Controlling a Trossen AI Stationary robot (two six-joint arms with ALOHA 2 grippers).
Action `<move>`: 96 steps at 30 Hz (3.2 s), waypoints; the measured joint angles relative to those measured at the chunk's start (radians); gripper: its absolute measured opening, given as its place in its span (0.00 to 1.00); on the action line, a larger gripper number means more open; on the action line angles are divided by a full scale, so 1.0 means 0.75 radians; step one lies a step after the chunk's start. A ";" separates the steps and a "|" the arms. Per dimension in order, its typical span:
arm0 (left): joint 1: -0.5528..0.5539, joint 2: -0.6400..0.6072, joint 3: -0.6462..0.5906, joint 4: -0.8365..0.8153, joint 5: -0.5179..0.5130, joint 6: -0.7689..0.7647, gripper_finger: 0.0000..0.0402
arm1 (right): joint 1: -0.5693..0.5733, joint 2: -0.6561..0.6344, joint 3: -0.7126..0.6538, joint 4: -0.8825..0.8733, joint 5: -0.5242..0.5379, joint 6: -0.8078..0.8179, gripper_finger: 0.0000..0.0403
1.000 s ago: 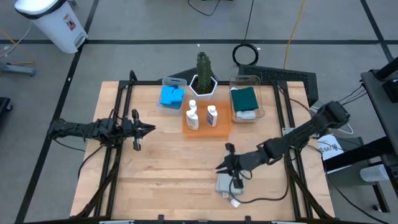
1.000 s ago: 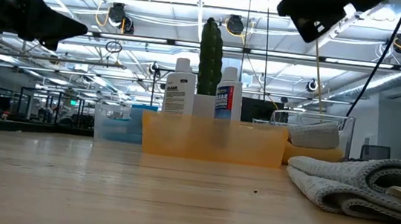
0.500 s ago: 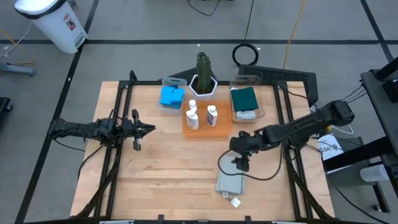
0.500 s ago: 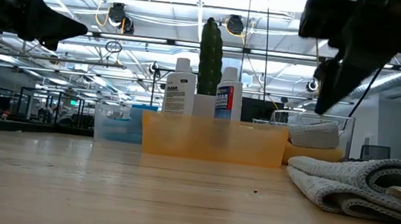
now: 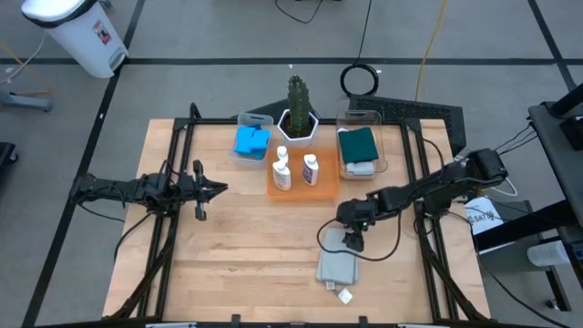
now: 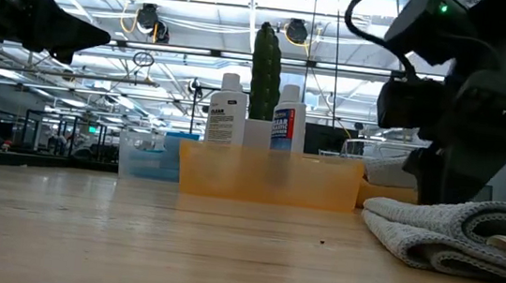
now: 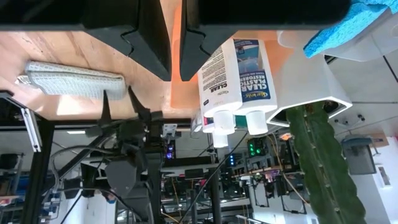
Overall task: Pick & Place Kitchen Items
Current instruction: Put the gray microfiber towel into the transparent bin
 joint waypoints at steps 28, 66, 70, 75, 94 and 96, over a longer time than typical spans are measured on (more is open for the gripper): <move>0.000 0.000 0.000 0.001 0.000 0.000 0.09 | 0.060 0.010 -0.096 0.206 -0.173 -0.065 0.07; 0.000 -0.001 0.000 0.000 -0.001 0.000 0.09 | -0.027 -1.121 -0.091 0.192 0.276 -0.596 0.00; 0.000 0.000 0.000 0.000 -0.001 0.000 0.09 | -0.120 -1.215 -0.091 0.175 0.429 -0.704 0.00; 0.000 -0.001 0.000 0.000 -0.001 0.000 0.09 | -0.252 -1.301 -0.091 0.183 0.658 -0.872 0.00; 0.000 0.000 0.000 0.000 -0.001 0.000 0.09 | -1.010 -0.781 0.681 -0.449 0.486 -0.950 0.00; 0.000 0.000 0.000 0.001 -0.001 0.000 0.09 | -1.105 -0.680 0.808 -0.592 0.211 -0.918 0.00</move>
